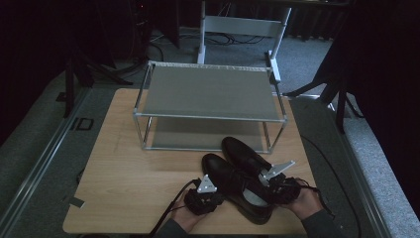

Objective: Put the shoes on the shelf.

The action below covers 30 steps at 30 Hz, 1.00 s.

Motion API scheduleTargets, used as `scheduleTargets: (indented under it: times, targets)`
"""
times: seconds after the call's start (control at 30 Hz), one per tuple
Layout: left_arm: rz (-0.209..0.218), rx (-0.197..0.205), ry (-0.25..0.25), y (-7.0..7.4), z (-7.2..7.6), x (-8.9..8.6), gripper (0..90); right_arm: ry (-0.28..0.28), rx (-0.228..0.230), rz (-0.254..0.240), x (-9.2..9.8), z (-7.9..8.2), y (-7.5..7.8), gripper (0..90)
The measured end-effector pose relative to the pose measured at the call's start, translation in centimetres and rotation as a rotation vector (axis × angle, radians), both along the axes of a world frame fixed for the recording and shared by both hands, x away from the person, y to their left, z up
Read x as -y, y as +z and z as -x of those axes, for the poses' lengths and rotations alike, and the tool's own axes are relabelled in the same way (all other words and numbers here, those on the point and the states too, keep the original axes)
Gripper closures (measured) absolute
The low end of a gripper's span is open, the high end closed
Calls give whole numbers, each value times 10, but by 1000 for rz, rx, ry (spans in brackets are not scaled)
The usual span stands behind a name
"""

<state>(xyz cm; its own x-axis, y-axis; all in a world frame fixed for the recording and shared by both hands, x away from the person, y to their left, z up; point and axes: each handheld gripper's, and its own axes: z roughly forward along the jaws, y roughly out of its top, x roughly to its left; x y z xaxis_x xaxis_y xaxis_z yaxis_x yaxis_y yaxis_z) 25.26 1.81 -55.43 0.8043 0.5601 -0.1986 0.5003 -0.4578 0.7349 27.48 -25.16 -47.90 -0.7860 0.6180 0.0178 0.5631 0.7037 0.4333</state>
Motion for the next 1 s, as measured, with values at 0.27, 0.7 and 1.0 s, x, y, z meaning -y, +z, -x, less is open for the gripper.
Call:
scheduleTargets:
  times: [0.27,0.7,1.0]
  targets:
    - [2,1,28,1,-4,1,769,-43,40,-41,0,7,-2,786]
    - [0,30,25,13,-13,-1,771,-102,40,-155,7,11,-5,790]
    - [10,38,49,15,-23,-3,770,-114,99,-163,-1,10,1,790]
